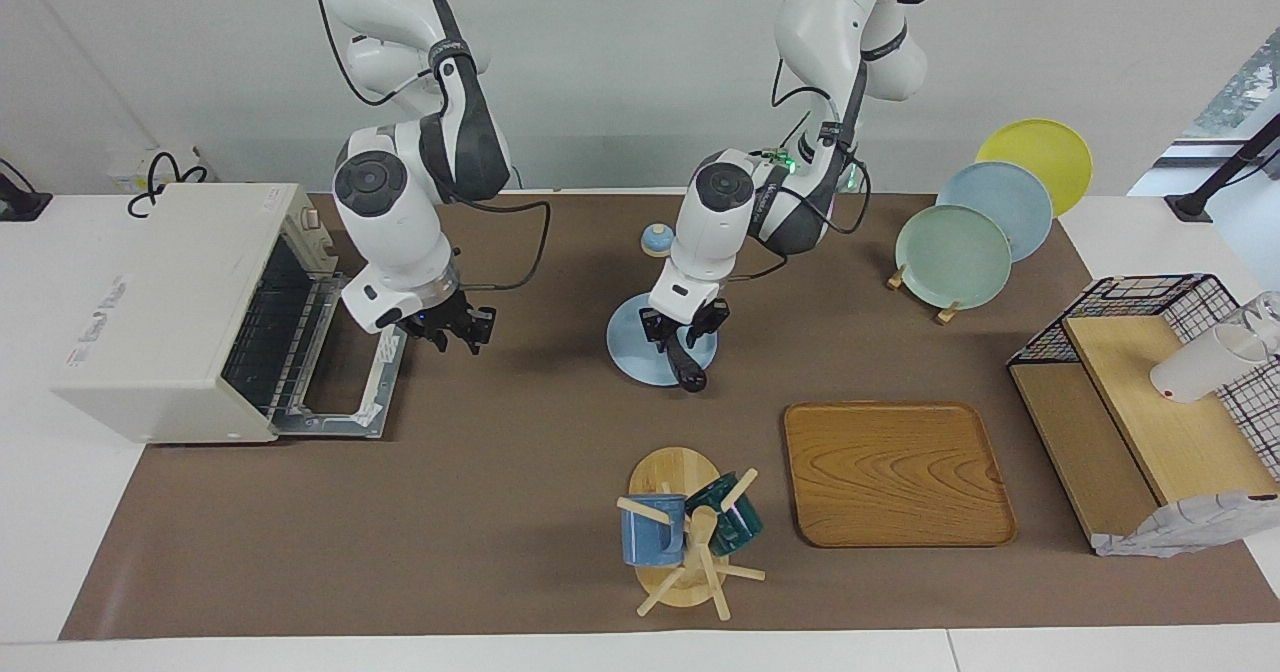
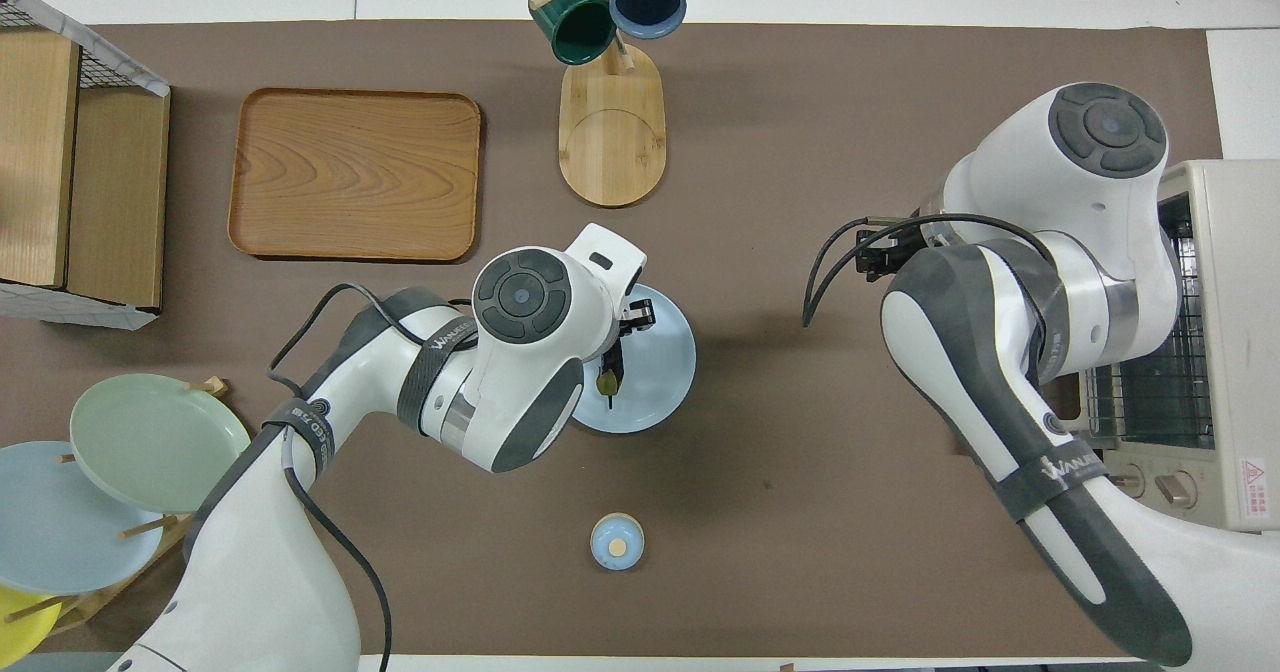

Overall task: Put eggplant into oven
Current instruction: 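Carry the eggplant over the blue plate toward the right gripper, then take the eggplant with the right gripper while the left gripper withdraws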

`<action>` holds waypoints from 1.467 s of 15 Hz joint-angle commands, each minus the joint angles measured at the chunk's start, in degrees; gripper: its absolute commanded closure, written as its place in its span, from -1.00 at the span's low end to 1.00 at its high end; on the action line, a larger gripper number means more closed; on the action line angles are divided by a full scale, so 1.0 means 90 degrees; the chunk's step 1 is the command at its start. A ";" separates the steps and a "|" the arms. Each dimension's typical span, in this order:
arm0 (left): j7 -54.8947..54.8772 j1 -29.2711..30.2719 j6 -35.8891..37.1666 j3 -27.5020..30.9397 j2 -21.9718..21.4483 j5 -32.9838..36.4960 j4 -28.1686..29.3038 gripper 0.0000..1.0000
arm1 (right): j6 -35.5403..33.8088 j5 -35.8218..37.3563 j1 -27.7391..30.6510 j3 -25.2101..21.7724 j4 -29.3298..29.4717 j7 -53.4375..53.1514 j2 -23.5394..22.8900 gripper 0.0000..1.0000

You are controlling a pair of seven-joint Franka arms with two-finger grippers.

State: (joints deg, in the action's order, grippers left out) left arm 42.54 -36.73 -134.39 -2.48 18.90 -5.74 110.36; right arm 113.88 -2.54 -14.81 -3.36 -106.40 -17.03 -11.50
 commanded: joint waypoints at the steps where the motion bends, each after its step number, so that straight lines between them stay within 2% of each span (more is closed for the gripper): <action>1: -0.0195 -0.0031 0.0408 0.0138 -0.0282 -0.0007 -0.0025 -1.00 | -0.0075 -0.0109 -0.0063 0.0002 0.0123 0.0017 -0.0061 0.02; 3: -0.0565 0.0416 0.0994 0.0148 -0.0594 -0.0007 -0.0259 -1.00 | -0.0104 -0.0119 -0.0093 0.0089 0.0211 0.0017 -0.0041 0.02; 6: -0.1394 0.1265 0.2088 0.0148 -0.0693 -0.0006 -0.1039 -1.00 | -0.0163 -0.0119 -0.0161 0.0597 0.0474 -0.0225 -0.0070 0.05; 7: -0.1822 0.1617 0.2449 0.0148 -0.0684 -0.0006 -0.1312 -1.00 | -0.0153 -0.0109 -0.0335 0.0714 0.0543 -0.0604 -0.0070 0.05; 9: -0.2575 0.2203 0.2977 0.0148 -0.0674 0.0023 -0.1675 -1.00 | 0.0012 -0.0109 -0.1026 0.0735 0.0728 -0.1318 -0.0109 0.29; 10: -0.2820 0.2428 0.3047 0.0158 -0.0693 0.0110 -0.1725 -1.00 | 0.0265 -0.0109 -0.1379 0.0735 0.0806 -0.1640 -0.0216 0.29; 12: -0.3299 0.2868 0.3174 0.0148 -0.0800 0.0344 -0.1774 -1.00 | 0.0608 -0.0099 -0.1906 0.0735 0.0952 -0.2361 -0.0440 0.32; 14: -0.3933 0.3268 0.3408 0.0148 -0.0985 0.0413 -0.1764 -1.00 | 0.0609 0.0056 -0.2687 0.0716 0.1857 -0.3357 -0.1199 0.32; 15: -0.4236 0.3415 0.3545 0.0148 -0.1112 0.0404 -0.1735 -1.00 | 0.0715 0.0299 -0.2932 0.0715 0.2094 -0.3604 -0.1512 0.29; 18: -0.4502 0.3602 0.3819 0.0148 -0.1580 0.0413 -0.1521 -1.00 | 0.1855 0.1013 -0.3324 0.0735 0.1669 -0.3616 -0.1886 0.23; 20: -0.4512 0.3612 0.3907 0.0148 -0.1844 0.0413 -0.1277 -1.00 | 0.2190 0.1111 -0.3325 0.0735 0.1287 -0.3567 -0.1838 0.09; 22: -0.4522 0.3748 0.3937 0.0148 -0.2263 0.0413 -0.0800 -1.00 | 0.2317 0.1180 -0.3325 0.0735 0.1081 -0.3557 -0.1799 0.07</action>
State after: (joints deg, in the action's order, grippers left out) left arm 2.59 -4.40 -99.00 -0.58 3.60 -3.06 96.93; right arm 133.21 6.83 -45.36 3.22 -93.70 -49.67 -29.76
